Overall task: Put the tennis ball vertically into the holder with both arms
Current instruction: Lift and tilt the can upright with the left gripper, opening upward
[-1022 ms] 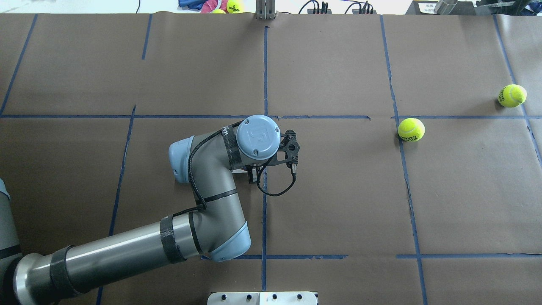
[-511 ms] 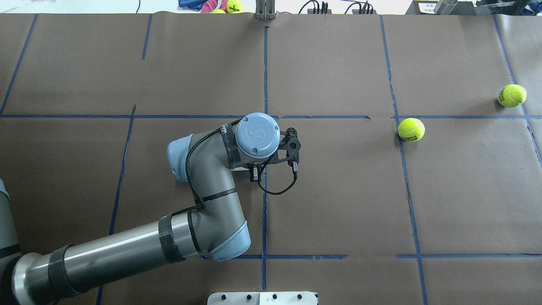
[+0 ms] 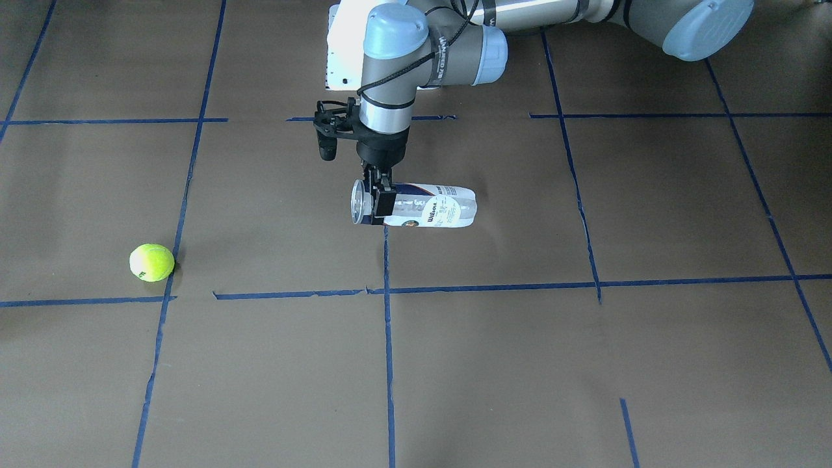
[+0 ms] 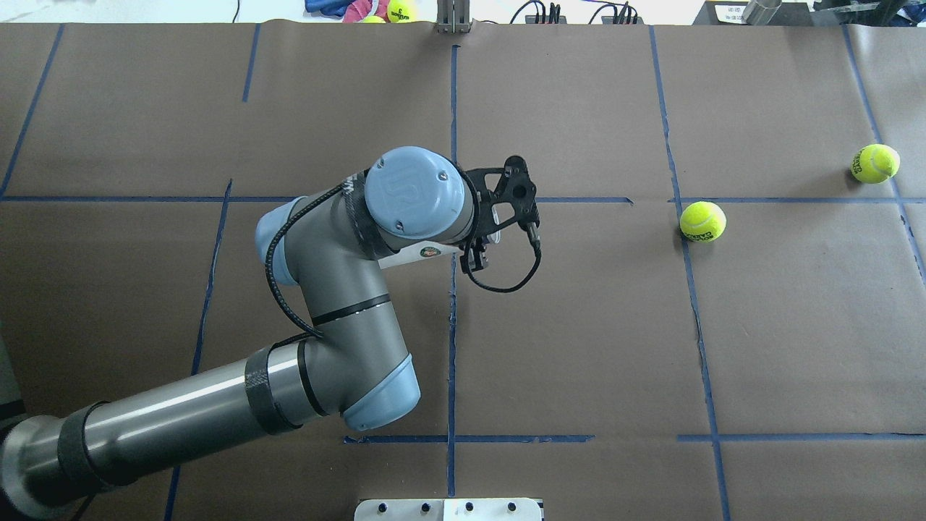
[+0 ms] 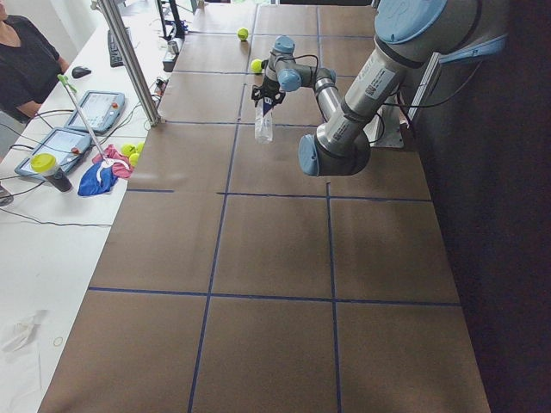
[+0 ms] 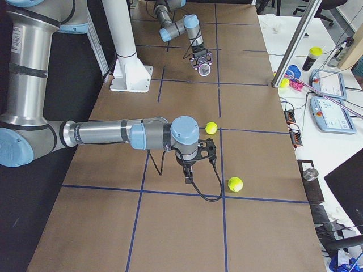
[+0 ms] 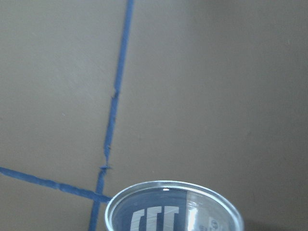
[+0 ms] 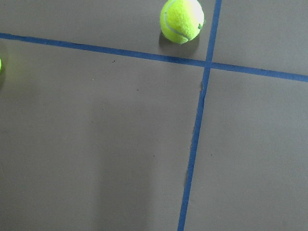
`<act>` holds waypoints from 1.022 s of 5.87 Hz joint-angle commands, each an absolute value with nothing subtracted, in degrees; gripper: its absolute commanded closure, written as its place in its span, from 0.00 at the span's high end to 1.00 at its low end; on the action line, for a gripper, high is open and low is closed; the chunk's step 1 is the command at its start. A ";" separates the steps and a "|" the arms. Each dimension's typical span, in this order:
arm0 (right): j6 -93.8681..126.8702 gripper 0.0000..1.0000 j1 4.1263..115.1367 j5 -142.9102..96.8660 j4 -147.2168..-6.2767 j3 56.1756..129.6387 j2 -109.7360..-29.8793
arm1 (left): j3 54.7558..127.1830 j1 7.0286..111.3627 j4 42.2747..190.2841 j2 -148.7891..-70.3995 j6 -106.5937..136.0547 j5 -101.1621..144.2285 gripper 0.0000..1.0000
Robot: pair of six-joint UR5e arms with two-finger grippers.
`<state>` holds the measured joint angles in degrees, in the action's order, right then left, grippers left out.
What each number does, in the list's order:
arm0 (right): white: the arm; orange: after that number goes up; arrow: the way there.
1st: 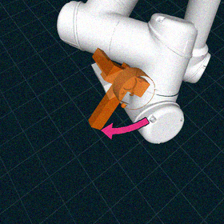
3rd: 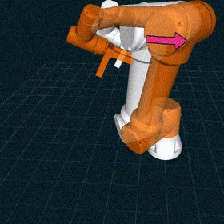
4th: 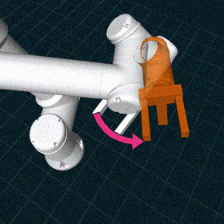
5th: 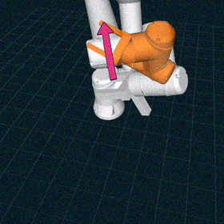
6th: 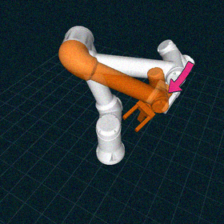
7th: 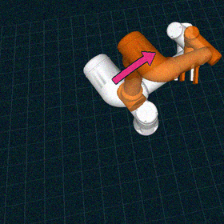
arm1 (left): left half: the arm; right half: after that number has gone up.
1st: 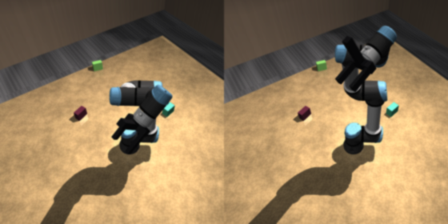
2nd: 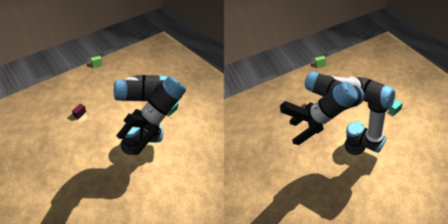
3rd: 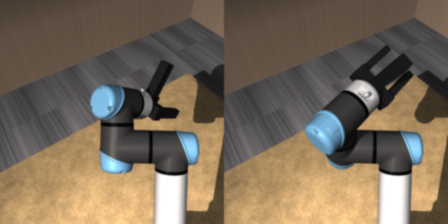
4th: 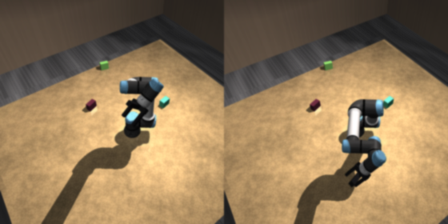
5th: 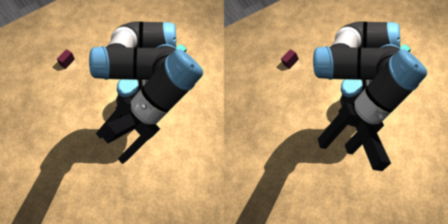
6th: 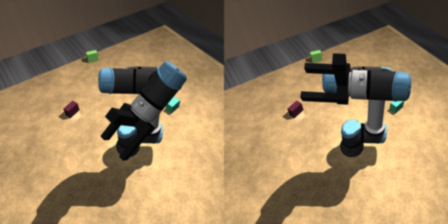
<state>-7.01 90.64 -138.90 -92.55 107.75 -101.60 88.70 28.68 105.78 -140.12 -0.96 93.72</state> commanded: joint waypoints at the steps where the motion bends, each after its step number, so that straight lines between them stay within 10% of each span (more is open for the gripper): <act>1: -7.12 1.00 90.70 -139.83 -92.46 108.45 -101.60 | 89.82 31.02 125.21 -139.66 15.21 91.08 0.76; 6: 13.87 0.99 87.73 -141.24 -79.03 110.39 -94.61 | 73.78 22.59 176.85 -132.81 22.76 64.88 0.76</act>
